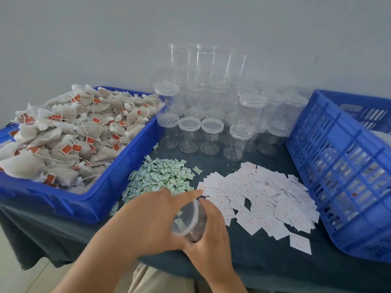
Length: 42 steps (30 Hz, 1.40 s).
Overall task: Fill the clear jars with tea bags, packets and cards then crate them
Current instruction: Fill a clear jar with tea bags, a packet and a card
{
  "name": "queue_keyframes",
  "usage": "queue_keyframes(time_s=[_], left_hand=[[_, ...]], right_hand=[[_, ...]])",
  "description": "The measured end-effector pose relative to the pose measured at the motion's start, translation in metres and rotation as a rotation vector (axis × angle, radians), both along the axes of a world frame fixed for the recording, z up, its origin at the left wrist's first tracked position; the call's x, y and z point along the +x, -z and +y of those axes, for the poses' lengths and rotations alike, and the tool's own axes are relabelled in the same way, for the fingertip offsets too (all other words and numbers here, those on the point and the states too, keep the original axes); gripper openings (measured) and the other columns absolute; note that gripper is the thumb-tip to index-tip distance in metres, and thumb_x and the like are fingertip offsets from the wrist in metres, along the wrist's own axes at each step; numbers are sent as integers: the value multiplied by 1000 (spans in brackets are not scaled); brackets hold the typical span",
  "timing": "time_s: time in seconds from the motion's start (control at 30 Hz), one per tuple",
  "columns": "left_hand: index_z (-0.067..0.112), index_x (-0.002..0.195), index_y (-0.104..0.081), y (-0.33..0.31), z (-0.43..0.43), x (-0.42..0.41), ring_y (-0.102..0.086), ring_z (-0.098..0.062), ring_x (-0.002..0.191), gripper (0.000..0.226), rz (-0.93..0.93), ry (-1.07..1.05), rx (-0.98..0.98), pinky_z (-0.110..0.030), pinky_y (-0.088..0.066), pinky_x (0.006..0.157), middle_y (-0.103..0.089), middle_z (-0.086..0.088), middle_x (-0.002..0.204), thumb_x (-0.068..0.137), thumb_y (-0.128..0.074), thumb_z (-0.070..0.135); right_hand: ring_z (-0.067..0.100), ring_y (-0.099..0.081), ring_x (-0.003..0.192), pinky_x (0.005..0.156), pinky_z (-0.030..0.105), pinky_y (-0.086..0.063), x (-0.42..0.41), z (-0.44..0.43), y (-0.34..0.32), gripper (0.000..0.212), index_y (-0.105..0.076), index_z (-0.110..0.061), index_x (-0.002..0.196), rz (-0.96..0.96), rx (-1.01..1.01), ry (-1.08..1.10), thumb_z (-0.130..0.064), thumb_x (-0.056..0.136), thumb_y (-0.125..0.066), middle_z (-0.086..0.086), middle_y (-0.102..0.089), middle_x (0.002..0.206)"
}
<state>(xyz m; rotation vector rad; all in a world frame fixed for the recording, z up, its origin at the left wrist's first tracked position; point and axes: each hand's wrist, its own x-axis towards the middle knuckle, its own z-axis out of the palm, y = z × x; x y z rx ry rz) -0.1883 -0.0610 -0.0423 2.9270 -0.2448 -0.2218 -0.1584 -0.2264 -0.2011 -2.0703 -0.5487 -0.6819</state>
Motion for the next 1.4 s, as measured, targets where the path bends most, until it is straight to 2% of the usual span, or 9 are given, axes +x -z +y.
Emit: queue_keyframes(time_s=[0.13,0.3,0.4,0.5,0.63,0.83,1.0,1.2,1.4], left_hand=[[63,138,-28,-6,-1,1,-58,-2,80,90,-97,-35,-81,-26,-47,70,-62,16,86,60,-63,91],[60,127,-35,-6,-10,-5,-55,3,66,82,-119,-145,-129,-18,-38,56,-60,17,69,56,-61,92],[59,128,-34,-5,-13,-6,-54,1,63,80,-126,-202,-119,-20,-35,53,-60,12,66,57,-54,92],[57,128,-32,-3,-17,-11,-48,1,56,81,-180,-221,-46,-16,-28,50,-54,11,60,57,-45,94],[51,120,-34,4,-21,-10,-48,1,53,75,-183,-281,9,-22,-30,47,-56,8,58,59,-37,96],[36,129,-46,16,-21,2,-62,-9,88,108,-212,-264,158,-27,-40,59,-55,13,101,63,8,102],[63,151,-2,4,-5,4,-47,5,127,90,-112,53,-23,-21,-47,90,-29,36,143,73,-30,98],[68,130,-26,-10,-6,4,-59,12,95,84,-221,-76,-169,-13,-44,75,-53,41,114,54,-48,98],[61,123,-51,-2,11,30,-72,2,89,55,-308,-367,-814,-43,-62,75,-68,33,108,75,-55,88]], right_hand=[[27,-62,131,106,45,-54,0,4,1,83,-45,-10,149,-71,48,77,-67,94,-71,7,-60,143],[27,-57,132,104,57,-54,2,1,11,86,-45,-6,147,-193,-20,182,-12,73,-90,12,-62,138],[27,-57,131,102,58,-56,2,2,10,67,-46,-4,144,-244,-16,189,-14,85,-75,11,-60,139],[27,-56,134,103,56,-56,3,2,12,82,-44,-4,146,-247,-3,180,-7,76,-88,6,-53,146],[26,-58,134,104,53,-56,4,4,11,66,-45,-5,147,-262,4,184,-25,93,-77,5,-54,147],[14,-55,133,106,42,-54,2,4,4,73,-45,-9,150,-162,15,50,-54,98,-70,-2,-58,140],[7,-53,130,109,28,-49,3,3,-2,81,-47,-14,149,-34,48,19,-60,90,-79,-8,-57,139],[15,-55,132,109,34,-50,1,-1,-5,85,-44,-16,151,7,141,45,-45,85,-88,-9,-53,144],[14,-59,133,102,21,-54,0,-11,-12,94,-44,-52,145,230,557,67,-43,69,-98,-18,-58,141]])
